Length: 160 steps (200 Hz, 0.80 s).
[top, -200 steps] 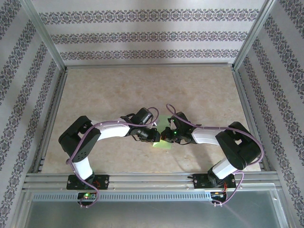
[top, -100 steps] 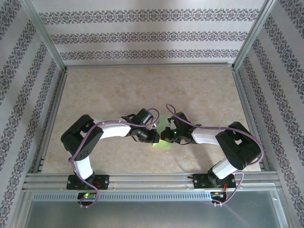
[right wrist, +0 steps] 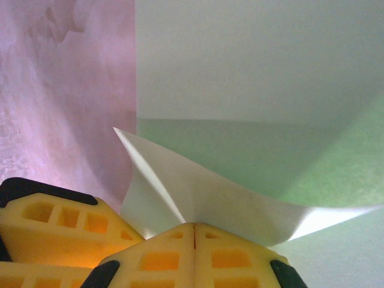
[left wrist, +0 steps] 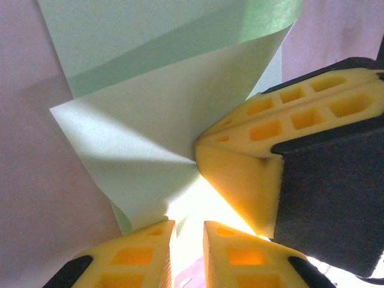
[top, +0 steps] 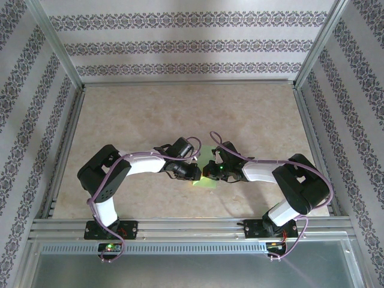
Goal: Fold a paper plane with a square sheet of paper (fold left side to right side)
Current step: Fold the triangle a second time at the center of the table.
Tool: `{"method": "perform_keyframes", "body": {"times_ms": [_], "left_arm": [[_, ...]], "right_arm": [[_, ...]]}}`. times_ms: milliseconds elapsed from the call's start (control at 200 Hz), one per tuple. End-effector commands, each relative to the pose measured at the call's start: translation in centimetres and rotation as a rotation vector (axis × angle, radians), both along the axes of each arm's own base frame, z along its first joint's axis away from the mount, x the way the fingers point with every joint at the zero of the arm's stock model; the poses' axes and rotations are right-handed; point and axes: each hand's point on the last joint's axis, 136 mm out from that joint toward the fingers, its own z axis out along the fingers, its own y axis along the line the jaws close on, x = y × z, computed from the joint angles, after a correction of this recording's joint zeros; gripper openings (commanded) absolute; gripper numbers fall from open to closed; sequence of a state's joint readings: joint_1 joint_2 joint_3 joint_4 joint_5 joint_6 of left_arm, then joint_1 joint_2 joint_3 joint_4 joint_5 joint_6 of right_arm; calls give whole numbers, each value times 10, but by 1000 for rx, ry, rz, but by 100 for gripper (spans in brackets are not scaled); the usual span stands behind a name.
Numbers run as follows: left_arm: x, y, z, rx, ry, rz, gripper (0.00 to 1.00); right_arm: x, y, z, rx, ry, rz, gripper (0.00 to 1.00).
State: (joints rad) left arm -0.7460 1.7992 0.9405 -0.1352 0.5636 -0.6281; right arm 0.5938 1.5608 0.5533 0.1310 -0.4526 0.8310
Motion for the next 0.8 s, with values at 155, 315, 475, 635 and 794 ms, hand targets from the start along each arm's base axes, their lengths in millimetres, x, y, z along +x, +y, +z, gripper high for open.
{"method": "perform_keyframes", "body": {"times_ms": [155, 315, 475, 635, 794], "left_arm": [[-2, 11, -17, 63, 21, -2, 16], [-4, 16, -21, 87, 25, 1, 13], [-4, 19, -21, 103, 25, 9, 9], [-4, 23, -23, 127, 25, 20, 5], [-4, 27, -25, 153, 27, 32, 3]], "right_arm": [[-3, 0, -2, -29, -3, 21, 0], [6, 3, 17, 9, -41, 3, 0], [9, -5, 29, 33, -75, -23, 0], [0, -1, 26, 43, -60, -20, 0], [-3, 7, 17, 36, -45, -9, 0]]}}
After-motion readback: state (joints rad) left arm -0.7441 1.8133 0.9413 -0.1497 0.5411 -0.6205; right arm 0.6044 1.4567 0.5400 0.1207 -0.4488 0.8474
